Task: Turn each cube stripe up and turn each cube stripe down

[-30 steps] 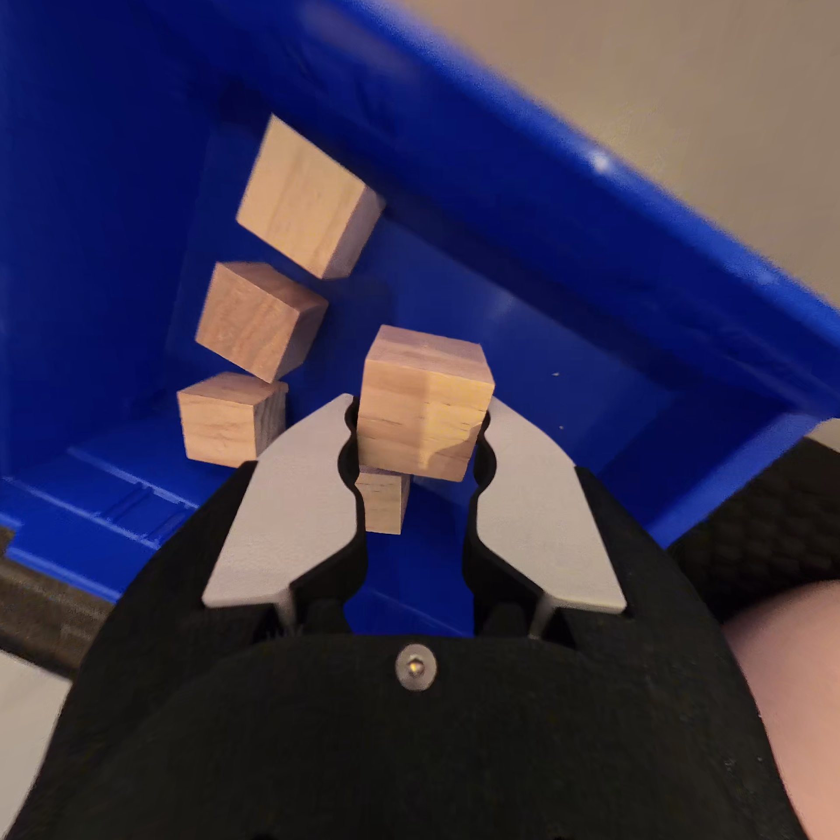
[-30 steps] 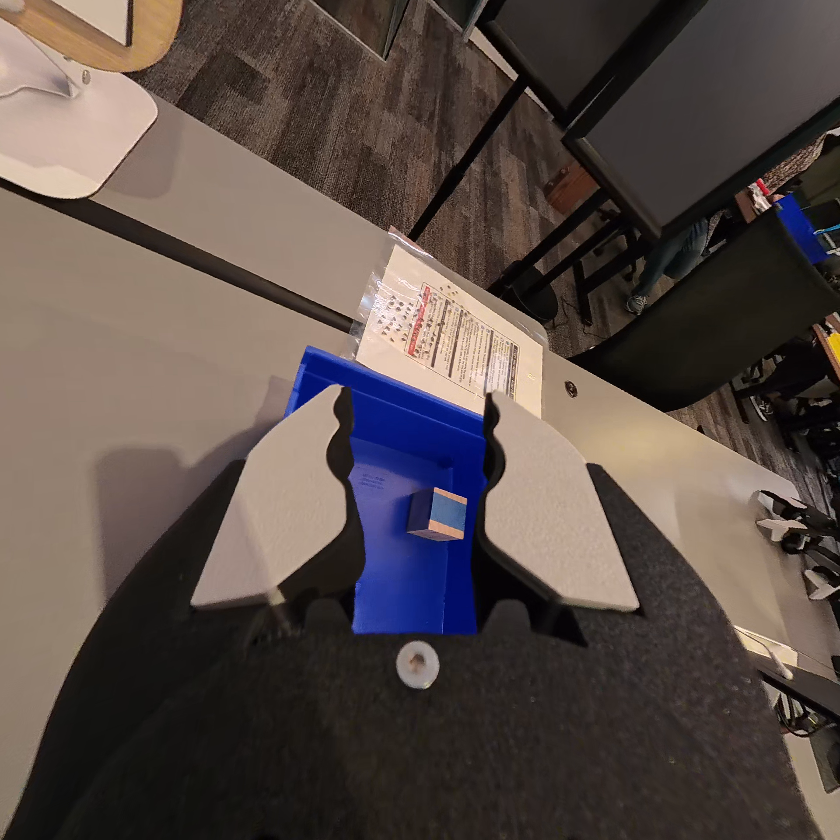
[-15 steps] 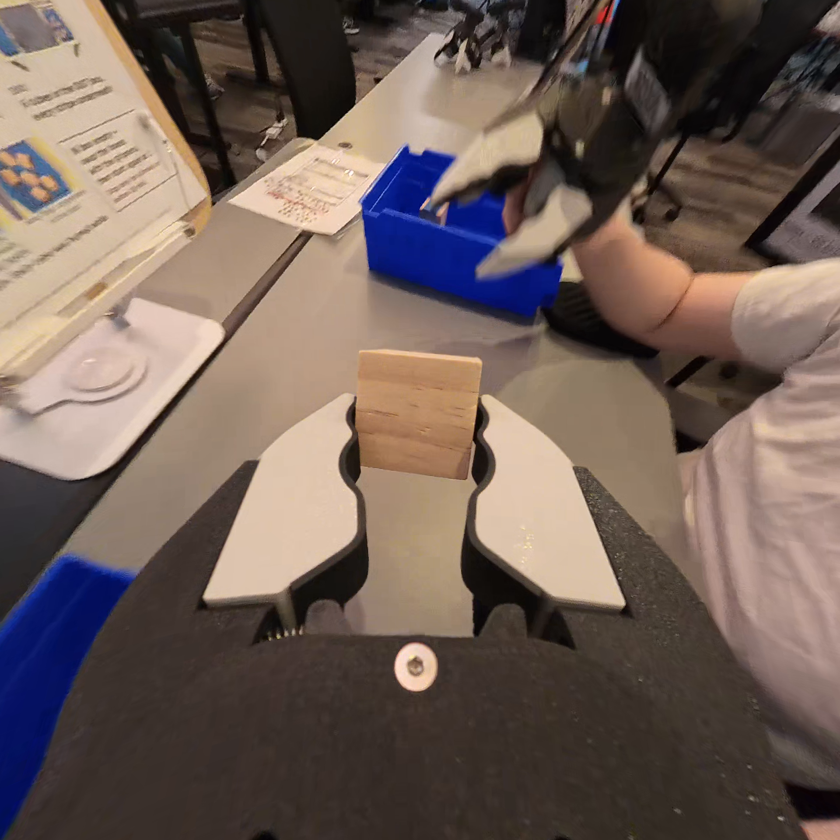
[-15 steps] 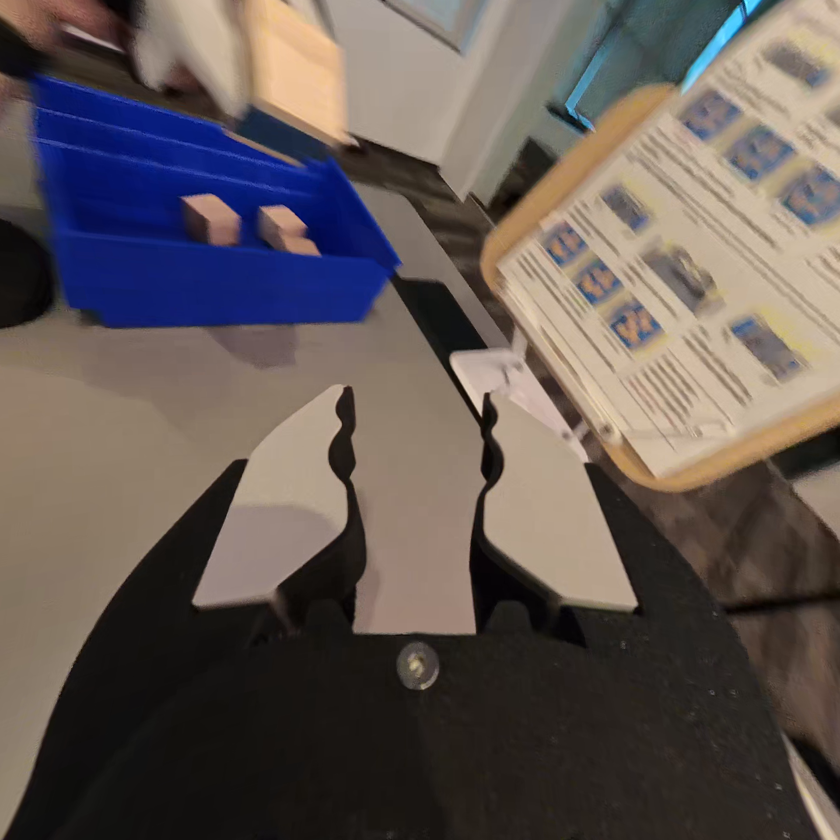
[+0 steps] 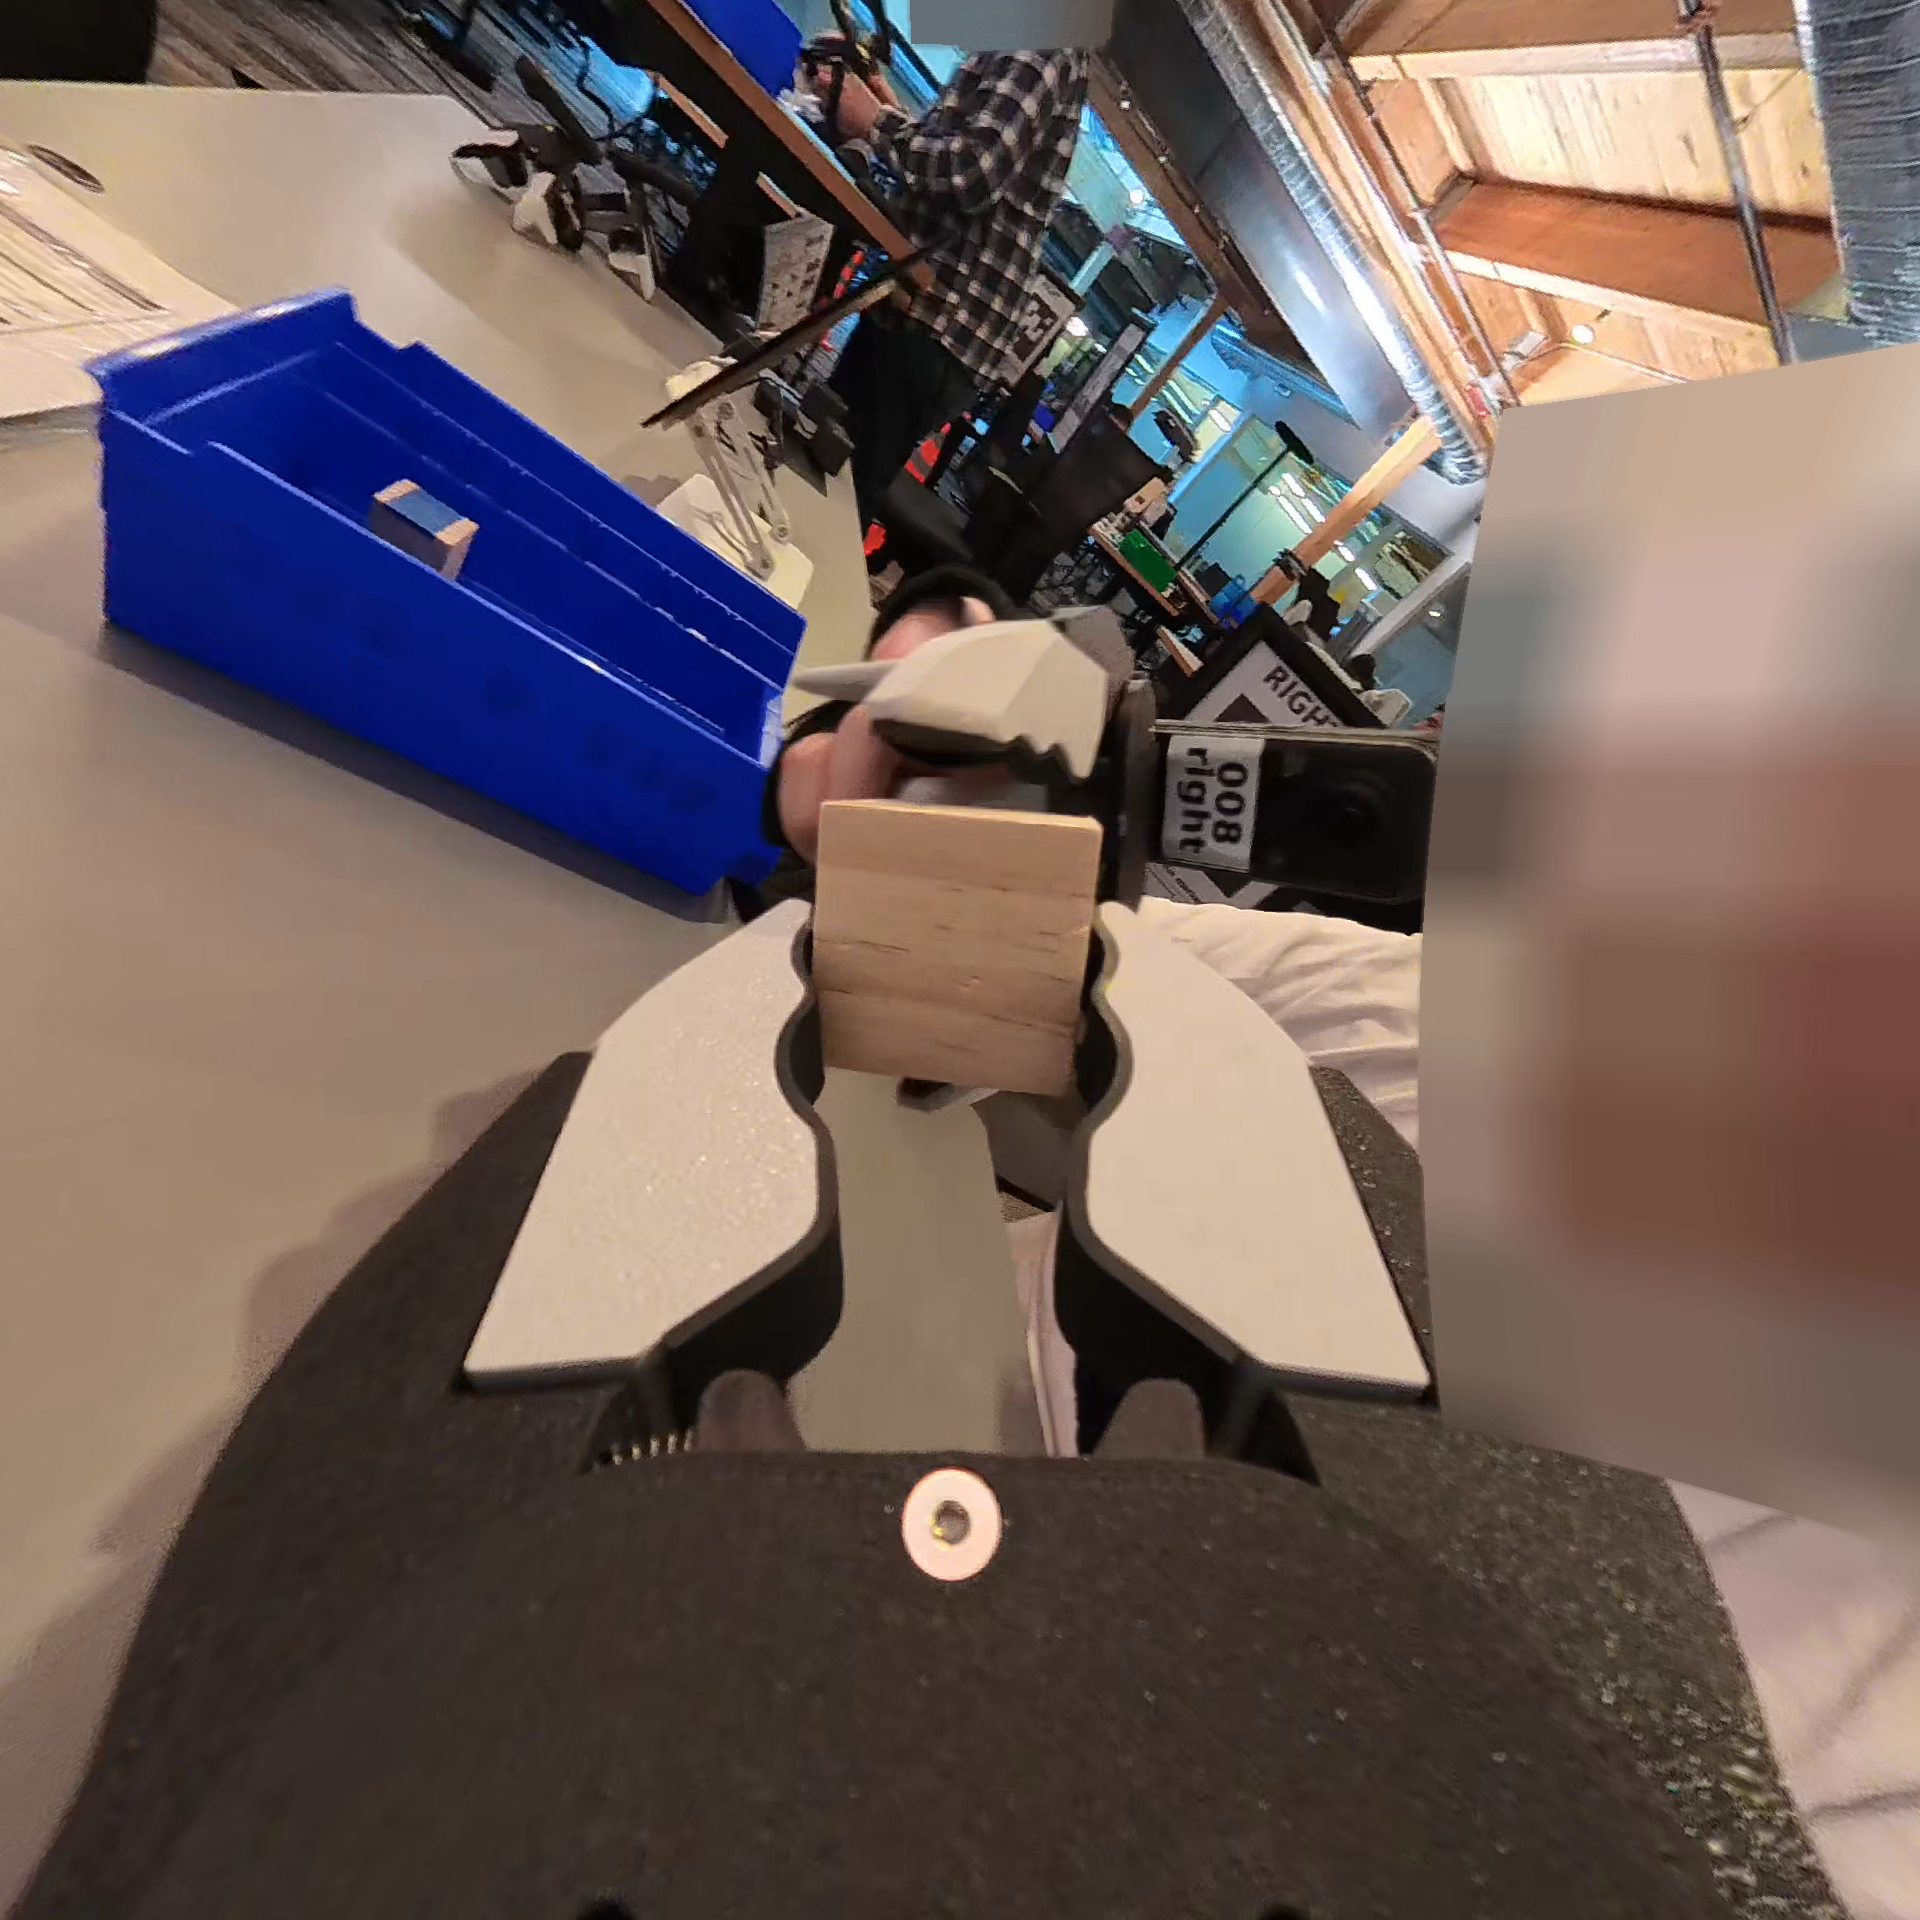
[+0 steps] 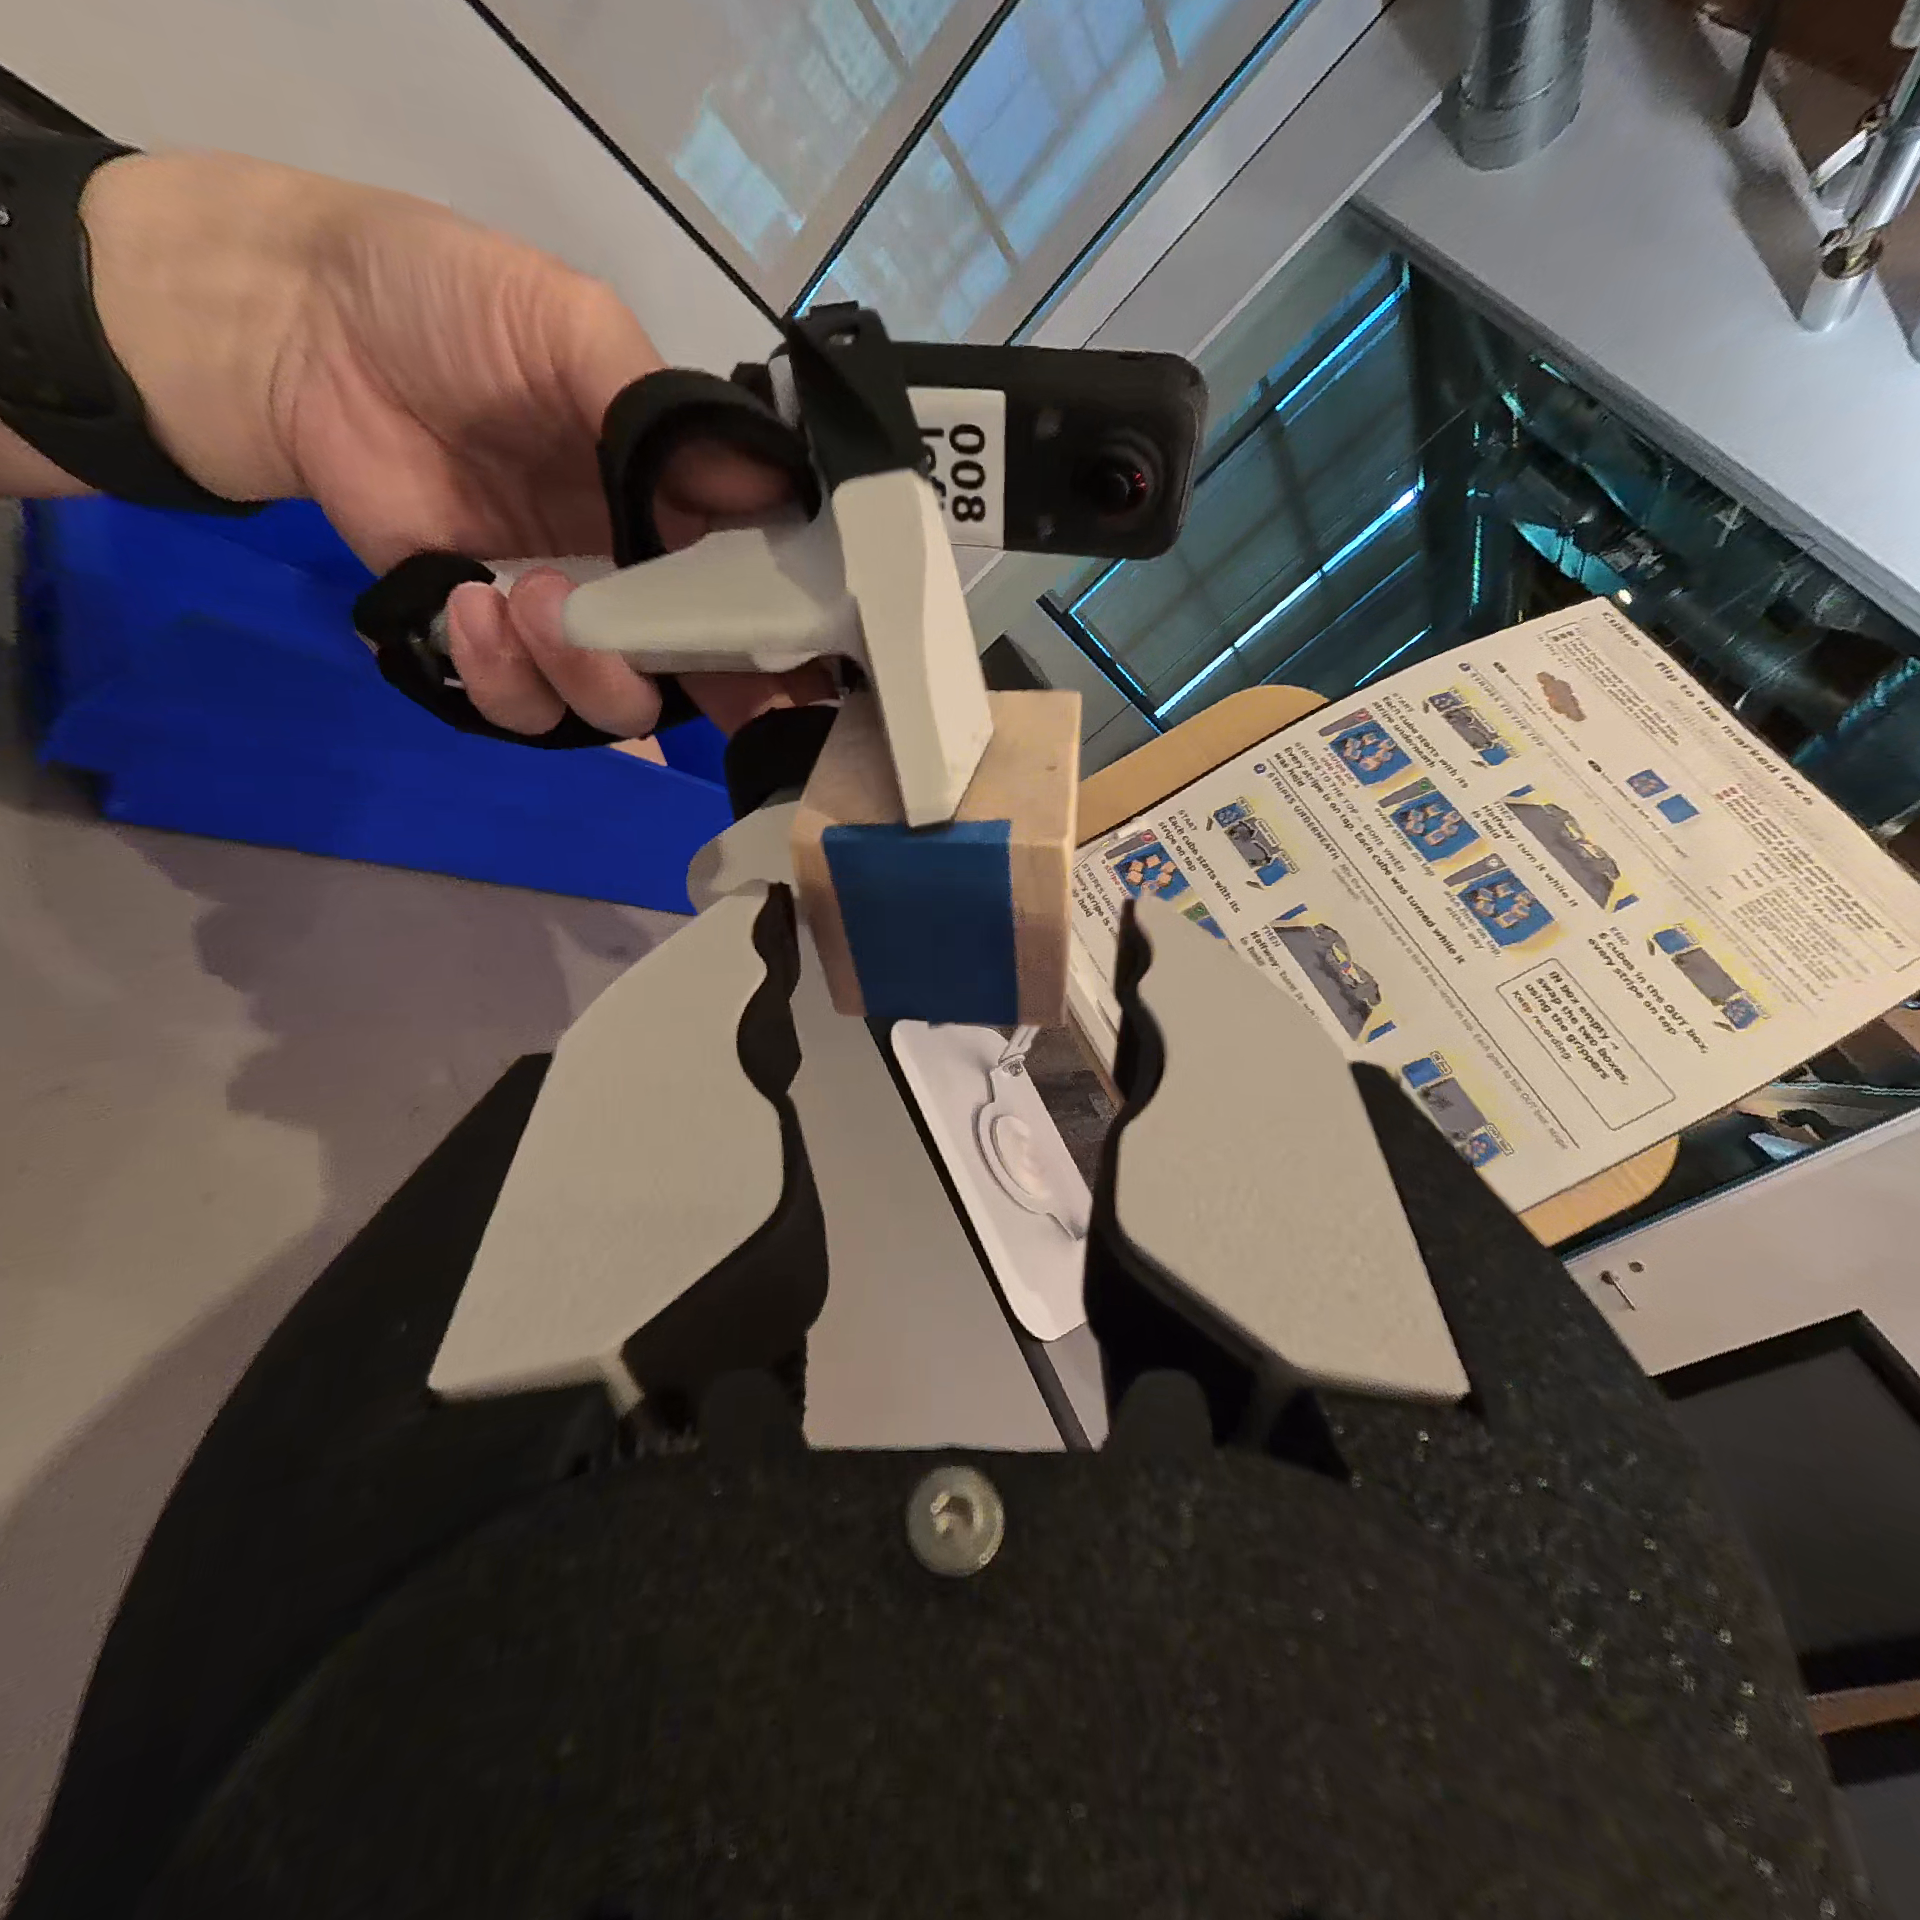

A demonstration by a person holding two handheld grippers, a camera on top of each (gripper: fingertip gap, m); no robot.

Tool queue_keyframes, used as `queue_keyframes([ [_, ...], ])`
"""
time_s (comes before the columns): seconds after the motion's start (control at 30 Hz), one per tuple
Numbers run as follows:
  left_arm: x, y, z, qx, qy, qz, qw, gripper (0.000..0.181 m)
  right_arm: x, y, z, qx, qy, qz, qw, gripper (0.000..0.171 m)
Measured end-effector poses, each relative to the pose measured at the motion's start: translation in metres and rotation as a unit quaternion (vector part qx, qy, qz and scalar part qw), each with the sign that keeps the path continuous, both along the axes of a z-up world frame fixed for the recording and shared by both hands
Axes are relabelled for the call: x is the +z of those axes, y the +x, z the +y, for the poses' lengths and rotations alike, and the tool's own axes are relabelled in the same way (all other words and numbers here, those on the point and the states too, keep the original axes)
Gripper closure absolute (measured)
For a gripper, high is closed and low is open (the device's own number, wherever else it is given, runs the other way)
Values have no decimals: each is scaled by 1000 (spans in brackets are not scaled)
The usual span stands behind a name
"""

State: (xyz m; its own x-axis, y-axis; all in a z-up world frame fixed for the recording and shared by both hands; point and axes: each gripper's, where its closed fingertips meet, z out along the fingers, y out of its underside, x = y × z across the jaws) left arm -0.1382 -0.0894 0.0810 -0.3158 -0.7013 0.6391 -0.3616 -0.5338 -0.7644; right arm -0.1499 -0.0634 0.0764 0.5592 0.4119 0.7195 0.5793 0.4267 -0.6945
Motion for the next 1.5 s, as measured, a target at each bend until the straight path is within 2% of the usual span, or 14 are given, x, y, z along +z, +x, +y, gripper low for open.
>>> queue_keyframes([
  [0.1, -1, 4, -6, -11, -7, -3, 1000, 135, -1, -1, -1, 0, 18, -8, 1000, 124],
  [0.23, -1, 6, -10, -20, 0, -11, 1000, 135, 2, 0, -4, 0, 39, -9, 999, 125],
  [0.33, 5, 6, -13, -30, 14, -25, 999, 128, 6, -1, -9, 16, 35, -2, 999, 126],
  [0.47, 25, -9, -8, -26, 51, -80, 995, 119, 20, 10, -12, 15, 31, -11, 999, 125],
  [0.57, 37, -26, 11, 37, 125, -85, 988, 121, 39, 62, 2, -66, 0, -43, 997, 125],
  [0.63, 49, -40, 24, 88, 165, -90, 978, 120, 45, 123, 11, -132, -90, -16, 987, 125],
  [0.7, 64, -55, 28, 118, 191, -114, 968, 130, 35, 189, 14, -183, -223, 70, 955, 125],
  [0.8, 83, -74, 26, 147, 229, -173, 947, 144, -11, 285, 18, -279, -373, 174, 868, 125],
  [0.87, 90, -80, 24, 159, 259, -192, 933, 153, -56, 331, 14, -328, -443, 143, 823, 124],
  [0.93, 86, -81, 23, 165, 283, -172, 929, 155, -100, 356, 9, -339, -503, 86, 790, 124],
  [1.0, 78, -78, 20, 154, 291, -143, 933, 155, -136, 372, 7, -345, -542, 25, 766, 124],
  [1.07, 72, -74, 17, 141, 293, -128, 937, 155, -160, 378, 15, -340, -562, 10, 754, 124],
  [1.27, 51, -62, 12, 110, 296, -79, 946, 155, -205, 384, 24, -352, -608, -47, 710, 124],
  [1.5, 35, -53, 6, 88, 305, -41, 947, 155, -222, 379, 30, -408, -675, 94, 608, 124],
])
